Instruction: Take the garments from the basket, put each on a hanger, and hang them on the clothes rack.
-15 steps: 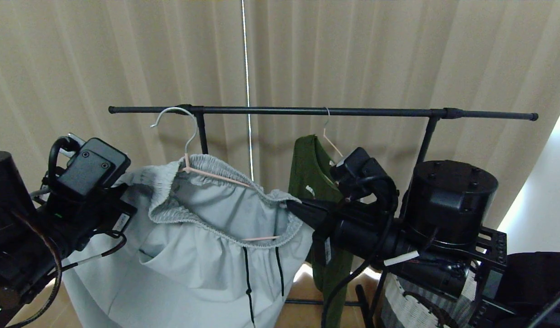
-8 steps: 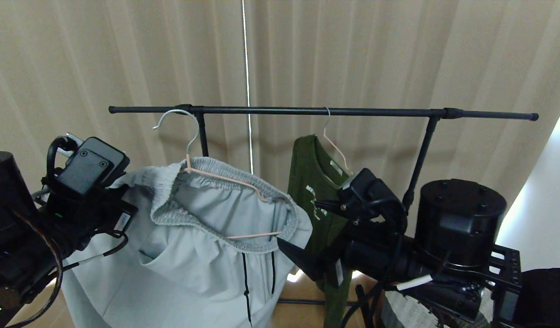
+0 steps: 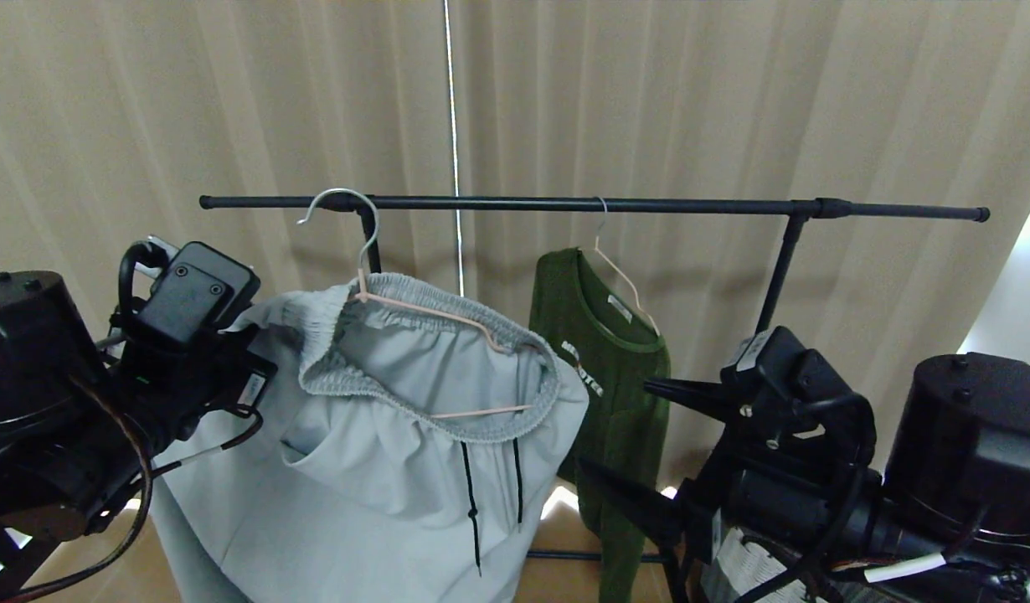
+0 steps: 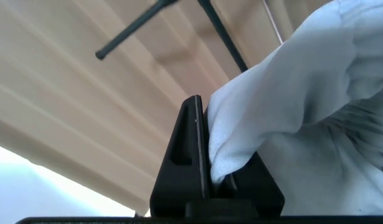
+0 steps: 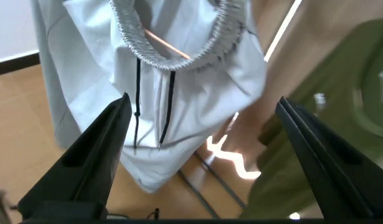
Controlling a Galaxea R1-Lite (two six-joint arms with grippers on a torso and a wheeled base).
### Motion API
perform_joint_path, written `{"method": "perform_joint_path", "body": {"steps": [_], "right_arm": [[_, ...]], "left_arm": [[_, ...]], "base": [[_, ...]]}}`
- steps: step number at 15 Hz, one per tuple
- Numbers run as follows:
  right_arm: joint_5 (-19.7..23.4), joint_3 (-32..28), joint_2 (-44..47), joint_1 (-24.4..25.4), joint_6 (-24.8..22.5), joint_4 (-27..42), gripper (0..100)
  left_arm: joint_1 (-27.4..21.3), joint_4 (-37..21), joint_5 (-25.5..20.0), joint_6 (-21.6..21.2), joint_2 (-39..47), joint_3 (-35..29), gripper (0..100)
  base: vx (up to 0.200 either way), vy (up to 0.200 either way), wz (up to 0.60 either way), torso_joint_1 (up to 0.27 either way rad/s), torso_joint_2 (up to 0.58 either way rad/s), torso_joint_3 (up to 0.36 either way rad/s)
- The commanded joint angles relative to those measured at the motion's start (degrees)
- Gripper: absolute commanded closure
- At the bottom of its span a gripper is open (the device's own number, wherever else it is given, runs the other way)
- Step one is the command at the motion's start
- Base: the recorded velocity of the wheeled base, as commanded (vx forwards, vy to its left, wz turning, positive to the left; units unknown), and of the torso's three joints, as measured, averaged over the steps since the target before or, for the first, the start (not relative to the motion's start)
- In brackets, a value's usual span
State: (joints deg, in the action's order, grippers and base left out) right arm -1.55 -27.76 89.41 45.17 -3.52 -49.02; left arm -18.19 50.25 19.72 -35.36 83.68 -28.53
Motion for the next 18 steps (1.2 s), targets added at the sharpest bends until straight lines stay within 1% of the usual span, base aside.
{"method": "perform_joint_path", "body": {"steps": [1,3,4,7,9,10,11,13,15,16,18], "right_arm": [[-0.03,0.78,-1.25,-2.54,-1.40,-0.11,0],[-0.03,1.65,-0.81,-6.23,-6.23,-0.02,0],[0.05,2.01,-0.72,-7.02,-7.81,-0.11,0],[-0.03,0.51,-0.99,-7.20,-9.22,-0.20,0],[0.05,-1.77,-0.55,-7.81,-11.42,-0.11,0],[0.14,-3.88,-0.46,-7.90,-13.09,0.33,0],[0.41,-6.61,-0.02,-7.72,-13.53,1.12,0],[0.32,-10.65,1.47,-7.29,-14.23,4.37,0],[0.23,-14.25,3.58,-7.29,-16.60,6.04,0],[0.32,-15.31,4.73,-6.85,-18.10,5.95,0],[0.14,-16.10,6.57,-5.09,-18.89,5.60,0]], "left_arm": [[0.00,0.02,0.05,-0.06,1.05,0.05,100],[0.00,0.02,0.05,-0.06,1.05,0.05,100],[-0.18,0.02,0.05,-0.06,1.05,0.23,100],[-2.38,0.02,0.14,0.12,0.70,0.05,100],[-4.40,0.02,0.31,0.21,0.70,-0.30,100],[-5.72,0.02,1.02,0.21,0.87,-0.57,100],[-6.95,0.02,1.72,0.30,1.23,-1.27,100],[-8.00,0.29,1.72,0.30,2.54,-2.06,100],[-8.71,0.38,1.81,0.47,3.42,-2.24,100],[-9.32,0.38,1.72,1.26,3.77,-2.15,100],[-10.64,0.38,1.72,3.81,4.39,-2.24,100]], "base": [[0.000,0.000,0.00,0.000,0.00,0.000],[0.000,0.000,0.00,0.000,0.00,0.000],[0.000,0.000,0.00,0.000,0.00,0.000],[0.000,0.000,0.00,0.000,0.00,0.000],[0.000,0.000,0.00,0.000,0.00,0.000],[0.000,0.000,0.00,0.000,0.00,0.000],[0.000,0.000,0.00,0.000,0.00,0.000],[0.000,0.000,0.00,0.000,0.00,0.000],[0.000,0.000,0.00,0.000,0.00,0.000],[0.000,0.000,0.00,0.000,0.00,0.000],[0.000,0.000,0.00,0.000,0.00,0.000]]}}
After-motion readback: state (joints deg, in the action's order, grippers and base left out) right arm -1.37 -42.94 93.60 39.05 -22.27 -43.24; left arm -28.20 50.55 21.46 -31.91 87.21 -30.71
